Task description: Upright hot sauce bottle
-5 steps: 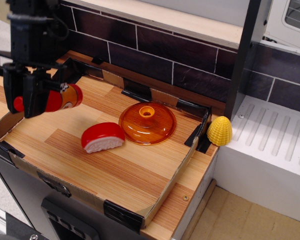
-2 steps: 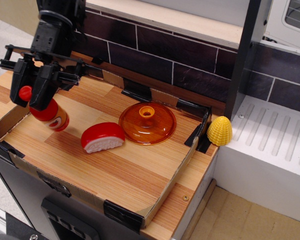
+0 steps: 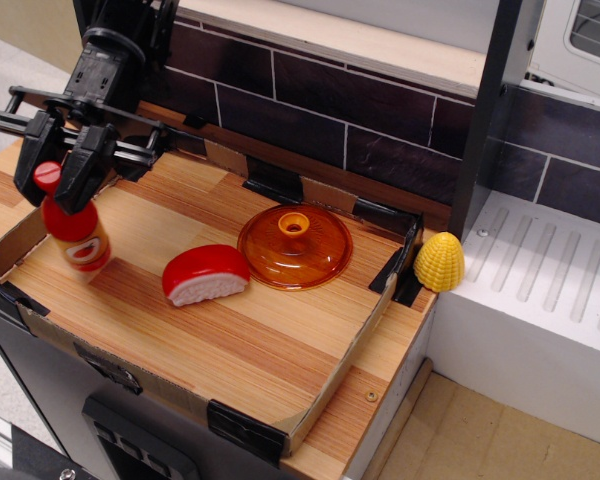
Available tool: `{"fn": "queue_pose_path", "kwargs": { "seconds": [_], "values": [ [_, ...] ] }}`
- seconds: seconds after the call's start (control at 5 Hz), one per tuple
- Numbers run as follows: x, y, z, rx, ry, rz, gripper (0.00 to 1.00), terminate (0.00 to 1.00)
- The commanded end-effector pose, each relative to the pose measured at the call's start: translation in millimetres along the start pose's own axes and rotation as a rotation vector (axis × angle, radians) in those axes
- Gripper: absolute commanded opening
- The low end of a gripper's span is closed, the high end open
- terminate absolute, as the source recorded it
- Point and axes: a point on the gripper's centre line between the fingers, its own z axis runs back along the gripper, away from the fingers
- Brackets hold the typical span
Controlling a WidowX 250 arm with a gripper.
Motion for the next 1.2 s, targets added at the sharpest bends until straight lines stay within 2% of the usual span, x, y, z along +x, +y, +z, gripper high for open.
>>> {"fn": "queue_pose_path", "kwargs": {
  "seconds": [0.0, 0.2, 0.4, 0.6, 1.0],
  "values": [
    [4, 2, 1, -0.019, -0.011, 0.008, 0.00, 0.00],
    [2, -1, 1, -0.020, -0.024, -0.013, 1.00, 0.00],
    [5, -2, 1, -0.025, -0.041, -0.037, 1.00, 0.00],
    [-3, -1, 13, -0.014, -0.099, -0.077, 1.00, 0.00],
    [-28, 3, 30, 0.043, -0.263, -0.163, 1.00, 0.00]
  ]
}}
